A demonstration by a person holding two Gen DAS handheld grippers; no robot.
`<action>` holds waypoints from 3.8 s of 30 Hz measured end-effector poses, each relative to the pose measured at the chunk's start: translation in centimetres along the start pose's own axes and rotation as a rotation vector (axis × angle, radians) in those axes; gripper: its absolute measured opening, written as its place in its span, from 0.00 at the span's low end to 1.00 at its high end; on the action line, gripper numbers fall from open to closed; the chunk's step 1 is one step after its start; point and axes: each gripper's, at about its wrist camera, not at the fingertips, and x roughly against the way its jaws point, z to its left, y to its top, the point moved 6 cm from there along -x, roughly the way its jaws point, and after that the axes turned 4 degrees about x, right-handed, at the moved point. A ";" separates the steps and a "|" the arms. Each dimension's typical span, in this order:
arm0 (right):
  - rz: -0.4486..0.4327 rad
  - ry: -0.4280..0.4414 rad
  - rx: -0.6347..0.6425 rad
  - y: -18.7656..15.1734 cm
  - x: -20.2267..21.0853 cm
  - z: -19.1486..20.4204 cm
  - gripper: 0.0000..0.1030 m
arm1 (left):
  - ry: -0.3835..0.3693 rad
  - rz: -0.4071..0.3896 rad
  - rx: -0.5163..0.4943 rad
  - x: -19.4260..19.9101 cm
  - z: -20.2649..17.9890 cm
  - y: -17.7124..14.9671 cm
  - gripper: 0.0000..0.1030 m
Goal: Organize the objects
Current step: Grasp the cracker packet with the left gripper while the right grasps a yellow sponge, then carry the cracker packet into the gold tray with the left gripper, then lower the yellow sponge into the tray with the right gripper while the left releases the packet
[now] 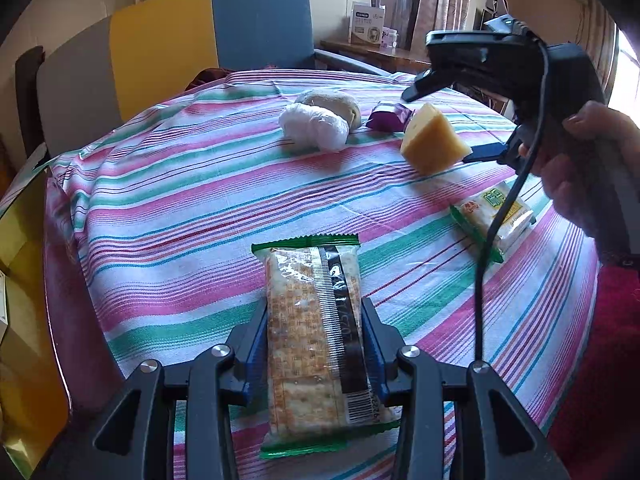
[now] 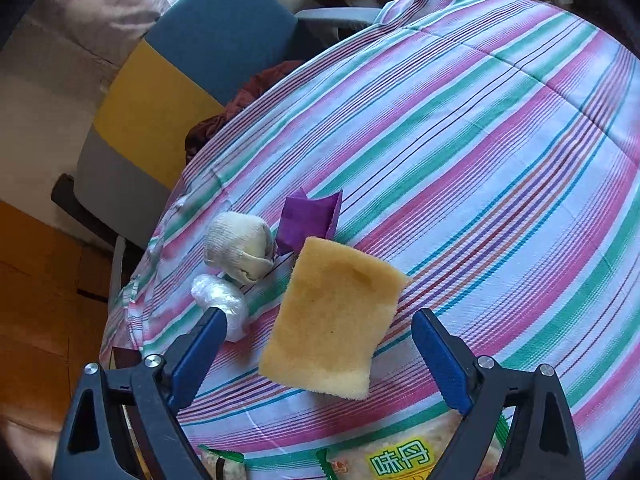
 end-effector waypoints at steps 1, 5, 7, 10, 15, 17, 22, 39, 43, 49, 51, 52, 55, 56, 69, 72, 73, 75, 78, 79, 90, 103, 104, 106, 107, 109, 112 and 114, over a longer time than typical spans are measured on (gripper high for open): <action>0.013 -0.016 0.014 -0.1 -0.6 0.1 0.90 | 0.000 -0.001 -0.001 0.0 0.0 0.0 0.41; 0.027 -0.091 0.093 -0.4 -1.4 0.5 0.51 | 0.001 -0.002 0.000 0.0 -0.1 -0.1 0.41; 0.024 -0.100 0.131 -0.4 -1.2 0.9 0.51 | 0.001 -0.001 -0.002 0.0 -0.1 -0.1 0.41; 0.024 -0.137 0.157 -0.4 -1.3 0.8 0.51 | -0.003 0.017 0.007 0.1 0.0 0.1 0.40; 0.004 -0.181 0.210 0.0 -1.0 1.1 0.51 | -0.029 0.043 0.016 1.1 -0.1 0.1 0.37; -0.002 -0.198 0.230 0.1 -0.9 1.2 0.51 | -0.043 0.029 0.011 2.2 -0.5 0.3 0.37; -0.010 -0.235 0.259 0.0 -0.8 1.1 0.51 | -0.092 -0.016 0.050 5.6 -0.1 1.2 0.37; -0.111 -0.301 0.376 -0.3 1.9 3.0 0.51 | 0.199 0.012 0.579 13.9 22.5 -5.2 0.37; -0.130 -0.299 0.386 -0.3 2.3 3.6 0.51 | 0.267 0.070 0.646 12.7 25.6 -8.3 0.37; -0.158 -0.303 0.412 -0.4 2.9 4.3 0.51 | 0.279 0.098 0.657 11.1 26.3 -9.4 0.40; -0.179 -0.305 0.422 -0.3 3.3 4.5 0.51 | 0.281 0.107 0.670 11.0 26.5 -9.7 0.42; -0.187 -0.304 0.425 -0.2 3.5 4.7 0.51 | 0.282 0.105 0.674 11.2 26.6 -9.9 0.42; -0.209 -0.296 0.440 0.0 4.0 5.1 0.51 | 0.283 0.095 0.684 11.9 26.6 -9.9 0.43; -0.216 -0.290 0.444 0.0 4.1 5.3 0.51 | 0.288 0.087 0.679 12.3 26.4 -9.8 0.44; -0.186 -0.048 0.699 -6.9 5.7 16.7 0.51 | 0.311 0.011 0.636 15.0 26.4 -8.7 0.45; -0.121 0.039 0.821 -11.5 5.2 22.3 0.51 | 0.320 -0.040 0.639 16.3 26.6 -8.0 0.45; -0.095 0.067 0.858 -13.0 4.9 24.0 0.51 | 0.330 -0.055 0.639 16.7 26.8 -7.9 0.45; -0.032 0.115 0.936 -16.4 3.9 27.4 0.51 | 0.348 -0.080 0.636 17.8 27.1 -7.9 0.45; 0.088 0.154 1.040 -21.7 1.6 31.7 0.51 | 0.364 -0.113 0.635 18.8 27.9 -7.8 0.45; 0.127 0.158 1.066 -23.1 0.6 32.6 0.51 | 0.371 -0.120 0.636 19.3 28.2 -8.0 0.45; 0.255 -0.033 1.289 -31.5 -9.7 38.2 0.49 | 0.385 -0.136 0.723 21.0 31.3 -11.4 0.45; 0.279 0.150 1.312 -34.5 -9.0 39.6 0.85 | 0.371 -0.141 0.738 20.9 31.3 -12.2 0.45; 0.274 0.149 1.298 -34.2 -8.7 39.4 0.86 | 0.373 -0.142 0.737 20.9 31.2 -12.2 0.45; 0.266 0.149 1.272 -33.7 -8.2 39.0 0.87 | 0.380 -0.148 0.731 21.1 31.1 -12.2 0.45; 0.258 0.151 1.259 -33.0 -7.7 38.8 0.88 | 0.385 -0.151 0.728 21.2 31.1 -12.2 0.45; 0.236 0.154 1.236 -32.2 -7.0 38.6 0.90 | 0.398 -0.157 0.716 21.5 31.0 -12.0 0.45; 0.197 0.143 1.228 -31.6 -5.9 38.6 0.91 | 0.409 -0.161 0.708 21.7 30.8 -11.9 0.45; 0.175 0.136 1.231 -31.4 -5.5 38.4 0.92 | 0.422 -0.166 0.693 22.0 30.5 -11.7 0.45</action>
